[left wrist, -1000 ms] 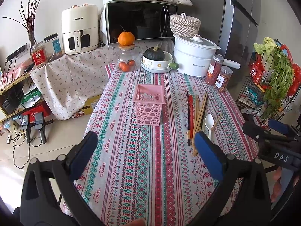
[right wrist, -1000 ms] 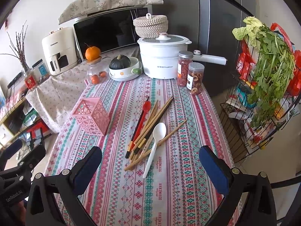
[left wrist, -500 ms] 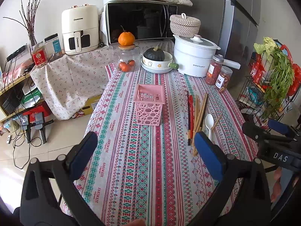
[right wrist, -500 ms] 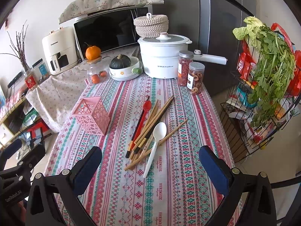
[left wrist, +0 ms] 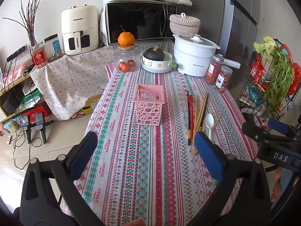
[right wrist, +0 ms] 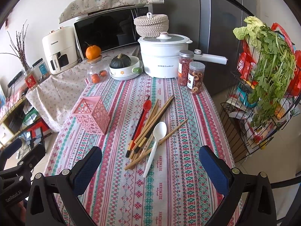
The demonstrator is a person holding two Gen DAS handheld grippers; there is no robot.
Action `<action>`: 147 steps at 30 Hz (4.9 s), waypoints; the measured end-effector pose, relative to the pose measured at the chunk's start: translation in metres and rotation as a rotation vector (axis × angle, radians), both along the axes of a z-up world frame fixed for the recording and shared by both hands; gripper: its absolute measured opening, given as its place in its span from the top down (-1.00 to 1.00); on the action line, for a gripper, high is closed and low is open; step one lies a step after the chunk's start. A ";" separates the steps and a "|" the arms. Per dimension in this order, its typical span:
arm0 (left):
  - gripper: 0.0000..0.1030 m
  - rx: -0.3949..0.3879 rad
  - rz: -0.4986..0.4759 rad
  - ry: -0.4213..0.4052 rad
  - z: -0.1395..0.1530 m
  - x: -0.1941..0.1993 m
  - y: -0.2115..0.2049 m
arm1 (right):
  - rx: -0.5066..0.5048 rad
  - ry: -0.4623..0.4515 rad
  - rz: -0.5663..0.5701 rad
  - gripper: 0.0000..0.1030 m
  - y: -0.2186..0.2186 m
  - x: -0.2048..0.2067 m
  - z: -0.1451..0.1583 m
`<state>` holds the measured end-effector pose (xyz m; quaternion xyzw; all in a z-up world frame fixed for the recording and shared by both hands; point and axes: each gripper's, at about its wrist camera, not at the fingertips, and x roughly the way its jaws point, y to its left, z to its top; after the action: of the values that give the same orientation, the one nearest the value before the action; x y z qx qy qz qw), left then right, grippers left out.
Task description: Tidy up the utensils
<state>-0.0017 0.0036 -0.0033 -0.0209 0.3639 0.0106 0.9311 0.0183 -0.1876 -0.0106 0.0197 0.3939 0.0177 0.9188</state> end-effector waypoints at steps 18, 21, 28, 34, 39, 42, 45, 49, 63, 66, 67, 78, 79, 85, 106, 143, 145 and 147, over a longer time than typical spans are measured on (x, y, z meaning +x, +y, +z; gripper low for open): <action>-0.99 0.030 0.003 -0.018 -0.004 0.006 -0.003 | -0.009 -0.009 -0.041 -1.00 -0.013 0.008 0.000; -0.99 0.046 -0.017 -0.033 -0.005 0.011 -0.007 | -0.012 -0.010 -0.058 -1.00 -0.021 0.017 -0.001; -0.99 0.154 -0.105 -0.011 -0.008 0.045 -0.035 | 0.039 0.036 -0.122 -1.00 -0.065 0.057 -0.015; -0.99 0.117 -0.219 0.095 -0.017 0.085 -0.068 | 0.016 0.157 -0.176 -1.00 -0.091 0.094 -0.038; -0.98 0.033 -0.294 0.234 -0.033 0.137 -0.103 | 0.005 0.216 -0.166 -1.00 -0.100 0.113 -0.054; -0.70 -0.013 -0.320 0.345 -0.053 0.170 -0.123 | 0.032 0.258 -0.172 -1.00 -0.108 0.120 -0.065; -0.34 -0.021 -0.334 0.435 -0.077 0.199 -0.135 | 0.069 0.286 -0.189 -1.00 -0.117 0.127 -0.072; 0.09 -0.025 -0.318 0.511 -0.105 0.226 -0.145 | 0.081 0.323 -0.214 -1.00 -0.128 0.133 -0.081; 0.82 0.098 -0.279 0.540 -0.141 0.256 -0.171 | 0.109 0.396 -0.199 -1.00 -0.131 0.151 -0.100; 0.83 0.098 -0.296 0.515 -0.136 0.252 -0.173 | 0.113 0.409 -0.197 -1.00 -0.130 0.153 -0.104; 0.83 0.092 -0.300 0.500 -0.130 0.246 -0.170 | 0.117 0.413 -0.198 -1.00 -0.129 0.154 -0.105; 0.83 -0.079 -0.399 0.297 -0.046 0.171 -0.115 | 0.339 0.413 -0.107 -1.00 -0.104 0.161 -0.112; 0.83 -0.087 -0.409 0.275 -0.038 0.161 -0.110 | 0.352 0.407 -0.088 -0.98 -0.098 0.162 -0.112; 0.83 -0.131 -0.439 0.191 -0.026 0.129 -0.066 | 0.369 0.397 0.022 -0.28 -0.067 0.172 -0.121; 0.83 -0.203 -0.411 0.148 -0.039 0.100 -0.023 | 0.108 0.390 0.053 0.83 -0.024 0.187 -0.155; 0.83 -0.233 -0.392 0.007 -0.016 0.084 -0.021 | 0.245 0.265 0.100 0.21 -0.046 0.159 -0.105; 0.83 -0.235 -0.389 0.014 -0.017 0.085 -0.019 | 0.212 0.280 0.092 -0.02 -0.044 0.164 -0.111; 0.83 -0.234 -0.387 0.020 -0.019 0.086 -0.017 | 0.182 0.308 0.070 -0.02 -0.046 0.168 -0.120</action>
<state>0.0842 -0.0139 -0.0223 -0.0587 0.3691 -0.2104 0.9033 0.1862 -0.2336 -0.1302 0.0915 0.5270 0.0821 0.8409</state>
